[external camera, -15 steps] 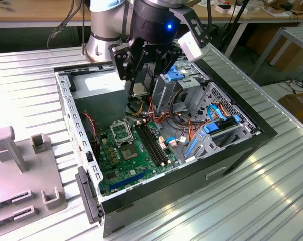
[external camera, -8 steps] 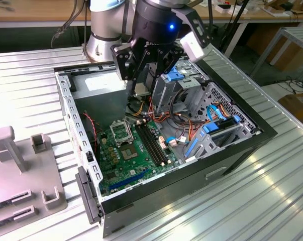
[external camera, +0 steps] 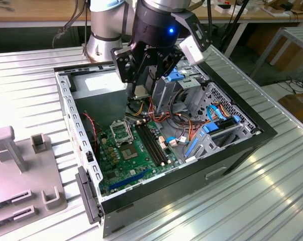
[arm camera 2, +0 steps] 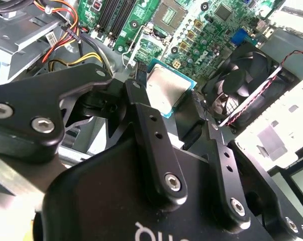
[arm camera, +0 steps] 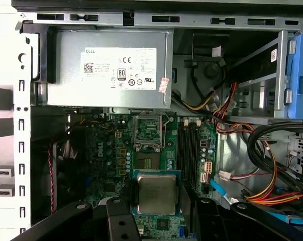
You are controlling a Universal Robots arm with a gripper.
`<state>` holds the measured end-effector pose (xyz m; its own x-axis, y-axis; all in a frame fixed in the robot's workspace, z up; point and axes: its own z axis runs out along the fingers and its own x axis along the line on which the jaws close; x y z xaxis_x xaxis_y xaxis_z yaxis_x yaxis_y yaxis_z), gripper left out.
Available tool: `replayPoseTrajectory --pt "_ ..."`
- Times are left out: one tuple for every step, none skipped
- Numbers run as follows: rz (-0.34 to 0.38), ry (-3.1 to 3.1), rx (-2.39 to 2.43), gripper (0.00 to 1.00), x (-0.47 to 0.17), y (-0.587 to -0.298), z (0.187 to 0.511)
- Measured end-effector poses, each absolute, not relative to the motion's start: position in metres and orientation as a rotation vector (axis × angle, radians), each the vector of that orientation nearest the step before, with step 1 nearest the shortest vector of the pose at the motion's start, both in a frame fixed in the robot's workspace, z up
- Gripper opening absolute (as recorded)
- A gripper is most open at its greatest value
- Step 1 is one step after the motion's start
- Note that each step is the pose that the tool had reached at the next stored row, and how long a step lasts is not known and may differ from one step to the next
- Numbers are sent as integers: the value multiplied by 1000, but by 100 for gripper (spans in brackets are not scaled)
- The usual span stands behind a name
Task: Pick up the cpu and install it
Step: 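Place the cpu into insertion slot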
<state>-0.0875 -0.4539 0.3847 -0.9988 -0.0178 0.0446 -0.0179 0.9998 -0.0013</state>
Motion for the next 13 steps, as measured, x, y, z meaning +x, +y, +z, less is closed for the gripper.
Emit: replayPoseTrajectory --pt "3 -3097 28 47 -87 -454 384" --pt "3 -3097 27 47 -88 -455 382" --pt "3 -3097 28 47 -88 -455 381" --pt "3 -3097 28 47 -88 -456 380" --pt "3 -3097 28 47 -88 -456 380" --pt "3 -3097 28 47 -88 -456 379" --pt "3 -3097 28 47 -88 -456 378" --pt "3 -3097 27 47 -88 -456 377" --pt "3 -3097 27 47 -88 -456 377" --pt "3 -3097 28 47 -88 -456 376" --pt "3 -3097 28 47 -87 -456 375" --pt "3 -3097 28 47 -88 -456 374" --pt "3 -3097 28 47 -88 -456 373"
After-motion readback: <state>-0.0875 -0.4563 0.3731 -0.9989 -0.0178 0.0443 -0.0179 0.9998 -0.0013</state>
